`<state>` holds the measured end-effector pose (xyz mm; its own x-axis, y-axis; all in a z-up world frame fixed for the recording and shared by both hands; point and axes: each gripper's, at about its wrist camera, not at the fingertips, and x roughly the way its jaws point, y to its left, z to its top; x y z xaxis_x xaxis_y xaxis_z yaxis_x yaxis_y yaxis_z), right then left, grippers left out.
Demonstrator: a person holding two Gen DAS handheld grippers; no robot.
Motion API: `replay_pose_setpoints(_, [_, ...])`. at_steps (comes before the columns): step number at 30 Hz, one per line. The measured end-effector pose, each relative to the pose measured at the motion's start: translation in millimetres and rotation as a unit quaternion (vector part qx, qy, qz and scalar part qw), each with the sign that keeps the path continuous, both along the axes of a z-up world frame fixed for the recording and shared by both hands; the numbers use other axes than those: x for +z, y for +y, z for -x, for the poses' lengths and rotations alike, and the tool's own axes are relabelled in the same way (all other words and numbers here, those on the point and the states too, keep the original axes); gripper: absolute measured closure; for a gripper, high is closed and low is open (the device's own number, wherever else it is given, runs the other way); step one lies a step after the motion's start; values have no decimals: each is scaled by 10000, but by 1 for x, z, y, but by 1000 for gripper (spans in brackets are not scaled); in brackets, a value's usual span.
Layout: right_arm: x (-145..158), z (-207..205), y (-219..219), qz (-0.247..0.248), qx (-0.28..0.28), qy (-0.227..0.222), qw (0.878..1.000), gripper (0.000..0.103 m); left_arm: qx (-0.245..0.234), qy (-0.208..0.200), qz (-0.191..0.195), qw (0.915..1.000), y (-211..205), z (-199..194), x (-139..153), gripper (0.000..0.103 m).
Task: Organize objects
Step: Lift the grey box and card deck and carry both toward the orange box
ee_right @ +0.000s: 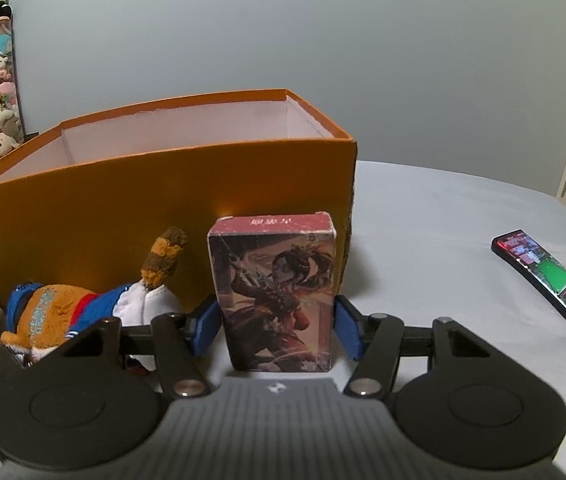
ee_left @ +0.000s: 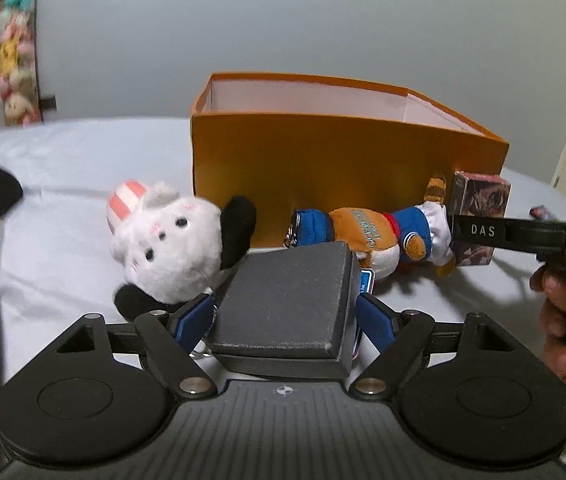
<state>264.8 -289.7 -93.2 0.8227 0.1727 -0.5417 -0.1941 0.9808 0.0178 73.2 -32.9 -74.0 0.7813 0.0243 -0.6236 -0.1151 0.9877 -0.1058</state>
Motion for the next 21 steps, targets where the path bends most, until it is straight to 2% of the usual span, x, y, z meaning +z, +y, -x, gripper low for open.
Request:
replay_pose_setpoints(4, [2,-2,-1,-19,33,15,10000,42,99,45,547,9984,15,-9,-7,5])
replay_pose_setpoints(8, [2,-4,-3,-58,64,39,10000,42,52,240,1358,9904,34,-18,-18,5])
replay_pose_setpoints(10, [2,-5,-4,-92,74,60,9999,42,61,275,1553,9875,37,-19,-21,5])
replay_pose_setpoints(11, [3,-6,-5,-107,84,71,9999,42,15,262,1551,9876,37,-18,-20,8])
replay_pose_setpoints(15, [6,-9,-10,-197,186,163,9995,43,-91,418,1074,9933,24,-14,-13,9])
replay_pose_setpoints(18, [12,-7,-17,-206,300,290,9989,43,-325,557,837,9944,8,-3,-8,9])
replay_pose_setpoints(21, [22,-3,-29,-239,518,679,9961,43,-531,680,582,9946,-10,10,-4,9])
